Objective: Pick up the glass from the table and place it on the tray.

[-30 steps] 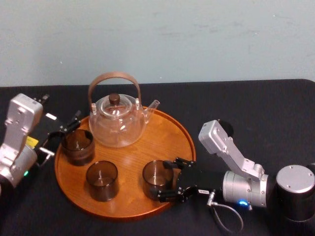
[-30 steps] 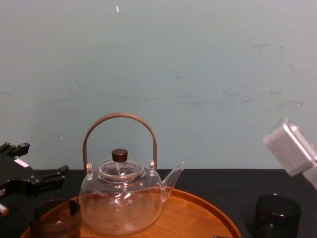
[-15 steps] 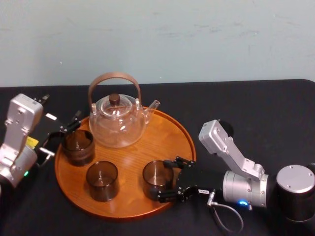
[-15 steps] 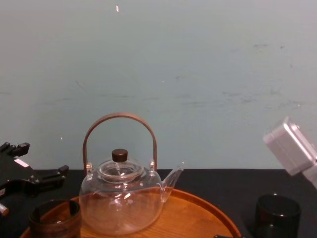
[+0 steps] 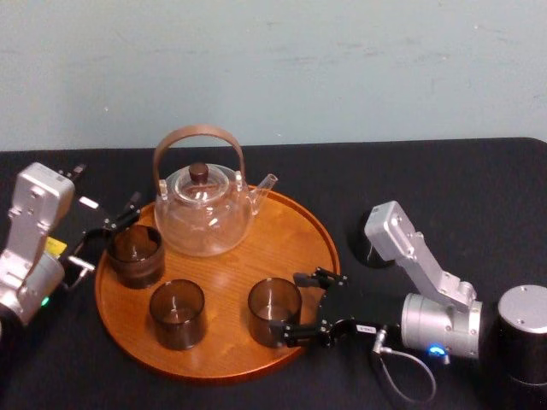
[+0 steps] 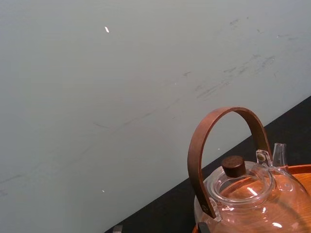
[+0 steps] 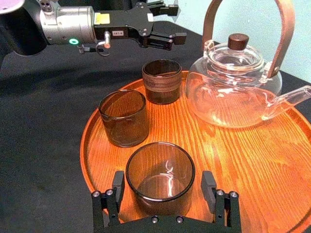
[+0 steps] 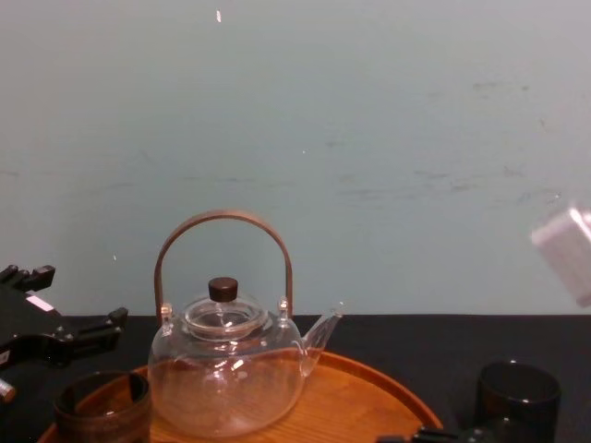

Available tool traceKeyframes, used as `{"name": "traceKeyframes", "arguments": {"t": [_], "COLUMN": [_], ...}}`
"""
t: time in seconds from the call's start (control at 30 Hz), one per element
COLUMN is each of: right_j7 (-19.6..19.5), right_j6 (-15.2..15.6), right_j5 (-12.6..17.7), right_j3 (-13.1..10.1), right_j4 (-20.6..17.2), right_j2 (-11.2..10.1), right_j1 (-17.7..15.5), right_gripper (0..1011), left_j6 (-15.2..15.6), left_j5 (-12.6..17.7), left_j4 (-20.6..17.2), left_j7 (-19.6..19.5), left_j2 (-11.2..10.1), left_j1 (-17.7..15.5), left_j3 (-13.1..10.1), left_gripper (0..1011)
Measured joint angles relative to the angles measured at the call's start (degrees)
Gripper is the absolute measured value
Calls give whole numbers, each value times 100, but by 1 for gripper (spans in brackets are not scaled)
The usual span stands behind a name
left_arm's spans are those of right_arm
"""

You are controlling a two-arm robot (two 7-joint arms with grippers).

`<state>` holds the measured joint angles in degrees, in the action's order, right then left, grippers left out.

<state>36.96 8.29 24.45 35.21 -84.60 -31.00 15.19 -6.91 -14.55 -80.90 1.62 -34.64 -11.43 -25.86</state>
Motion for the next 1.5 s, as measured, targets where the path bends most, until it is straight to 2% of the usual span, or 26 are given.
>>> {"name": "traceKeyframes", "arguments": {"t": [0.37, 0.47, 0.6, 0.83, 1.1, 1.33, 1.5], "right_j7": [-13, -1, 6, -162, -668, -1286, -1567], "right_j6": [-42, -89, -146, -266, -221, 77, 261], "right_j5": [264, 362, 449, 673, 774, 735, 682], "right_j3": [-247, -357, -465, -834, -1200, -1488, -1606], "right_j4": [-365, -505, -609, -778, -810, -730, -670], "right_j2": [-397, -596, -760, -1048, -1054, -834, -686], "right_j1": [-312, -451, -575, -879, -1097, -1161, -1155], "right_gripper": [1002, 1002, 1002, 1002, 1002, 1002, 1002], "left_j6": [0, 0, 0, 0, 0, 0, 0], "left_j5": [0, 0, 0, 0, 0, 0, 0], "left_j4": [0, 0, 0, 0, 0, 0, 0], "left_j7": [0, 0, 0, 0, 0, 0, 0], "left_j2": [0, 0, 0, 0, 0, 0, 0], "left_j1": [0, 0, 0, 0, 0, 0, 0], "left_j3": [0, 0, 0, 0, 0, 0, 0], "left_gripper": [1001, 1001, 1001, 1001, 1001, 1001, 1001]}}
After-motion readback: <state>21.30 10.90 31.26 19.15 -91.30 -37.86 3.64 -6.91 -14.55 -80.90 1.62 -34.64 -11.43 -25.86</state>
